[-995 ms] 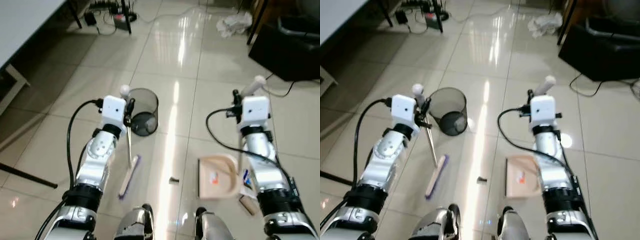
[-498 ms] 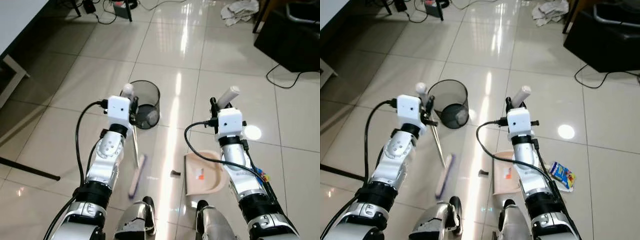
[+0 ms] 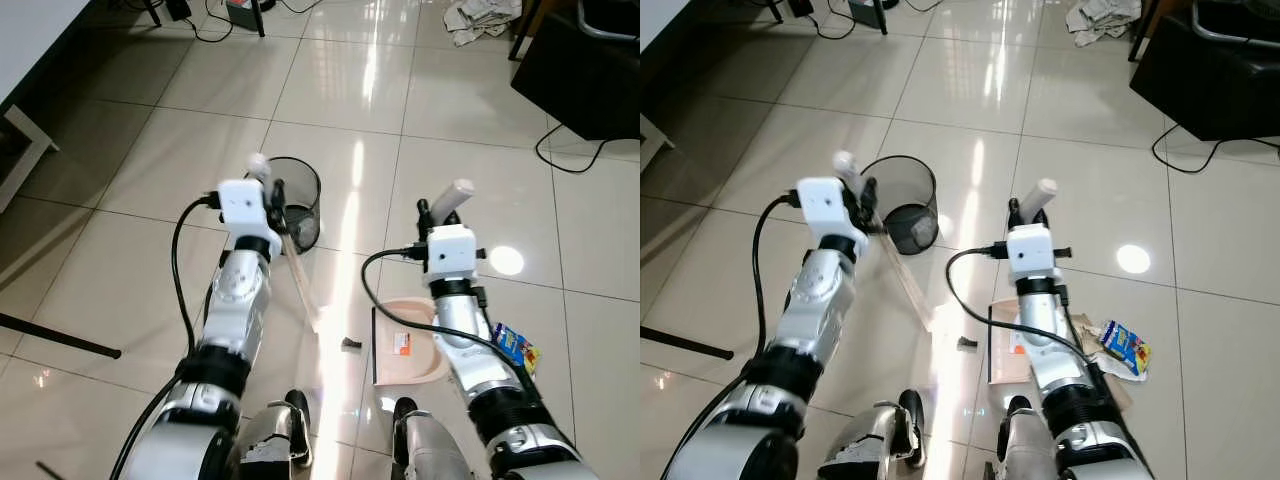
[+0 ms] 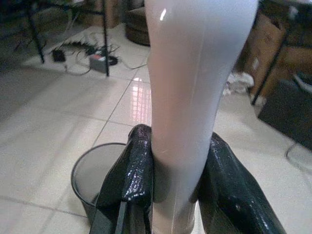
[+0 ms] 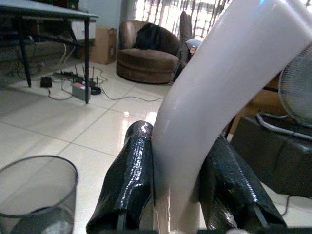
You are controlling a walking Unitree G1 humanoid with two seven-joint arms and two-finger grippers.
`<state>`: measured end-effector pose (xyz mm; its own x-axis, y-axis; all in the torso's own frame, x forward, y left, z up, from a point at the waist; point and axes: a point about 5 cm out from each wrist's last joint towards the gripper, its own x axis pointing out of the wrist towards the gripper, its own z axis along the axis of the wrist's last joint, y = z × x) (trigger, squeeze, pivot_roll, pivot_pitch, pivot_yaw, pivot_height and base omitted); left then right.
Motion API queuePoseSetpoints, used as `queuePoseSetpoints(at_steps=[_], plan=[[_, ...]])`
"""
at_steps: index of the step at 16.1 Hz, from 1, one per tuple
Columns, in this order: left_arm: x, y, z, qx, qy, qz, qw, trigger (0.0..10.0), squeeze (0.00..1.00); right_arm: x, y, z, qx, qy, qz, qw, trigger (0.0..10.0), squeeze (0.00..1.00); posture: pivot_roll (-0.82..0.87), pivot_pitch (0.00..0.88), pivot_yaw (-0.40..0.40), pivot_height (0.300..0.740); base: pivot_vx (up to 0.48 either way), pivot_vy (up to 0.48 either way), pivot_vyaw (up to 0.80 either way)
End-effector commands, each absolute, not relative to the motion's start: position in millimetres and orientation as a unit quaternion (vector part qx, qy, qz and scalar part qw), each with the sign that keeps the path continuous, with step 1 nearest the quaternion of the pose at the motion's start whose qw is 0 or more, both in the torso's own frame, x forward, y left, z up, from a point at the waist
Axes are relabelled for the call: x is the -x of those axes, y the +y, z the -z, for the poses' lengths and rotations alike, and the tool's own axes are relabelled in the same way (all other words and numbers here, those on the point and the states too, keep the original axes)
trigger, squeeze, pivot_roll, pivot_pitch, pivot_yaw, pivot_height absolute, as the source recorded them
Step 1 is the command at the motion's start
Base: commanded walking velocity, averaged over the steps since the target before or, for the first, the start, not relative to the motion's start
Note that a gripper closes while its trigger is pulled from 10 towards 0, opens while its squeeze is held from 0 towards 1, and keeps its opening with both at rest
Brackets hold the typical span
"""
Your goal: Sweep floor
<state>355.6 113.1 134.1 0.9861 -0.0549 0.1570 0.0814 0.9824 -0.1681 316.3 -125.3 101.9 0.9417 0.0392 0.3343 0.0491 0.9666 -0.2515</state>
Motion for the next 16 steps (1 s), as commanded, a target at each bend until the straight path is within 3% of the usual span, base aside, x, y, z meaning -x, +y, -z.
queuePoseSetpoints(at_steps=[1,4,8,10,12,16], plan=[[-357,117,-132,0.113,-0.068,0.015,0.991,10.0,0.00,-313,-114,-98,0.113,-0.168,-0.010,0.979,10.0,0.00,0.15,0.306,0.132,0.740,0.000,0.000,0.00],[-362,119,-133,0.154,-0.060,-0.006,0.986,10.0,0.00,-311,-99,-96,0.104,-0.171,-0.018,0.980,10.0,0.00,0.15,0.304,0.138,0.740,0.000,0.000,0.00],[-366,113,-154,0.132,-0.100,0.048,0.985,10.0,0.00,-311,-98,-98,0.102,-0.178,-0.017,0.979,10.0,0.00,0.15,0.311,0.138,0.740,0.000,0.000,0.00],[-368,113,-176,0.041,-0.156,0.114,0.980,10.0,0.00,-311,-103,-97,0.108,-0.178,-0.011,0.978,10.0,0.00,0.15,0.305,0.140,0.740,0.000,0.000,0.00],[-369,114,-170,-0.031,-0.152,0.152,0.976,10.0,0.00,-312,-104,-98,0.116,-0.181,-0.012,0.977,10.0,0.00,0.13,0.327,0.144,0.740,0.000,0.000,0.00],[-370,118,-162,-0.082,-0.146,0.169,0.971,10.0,0.00,-308,-113,-105,0.122,-0.206,-0.011,0.971,10.0,0.00,0.11,0.326,0.147,0.740,0.000,0.000,0.00]])
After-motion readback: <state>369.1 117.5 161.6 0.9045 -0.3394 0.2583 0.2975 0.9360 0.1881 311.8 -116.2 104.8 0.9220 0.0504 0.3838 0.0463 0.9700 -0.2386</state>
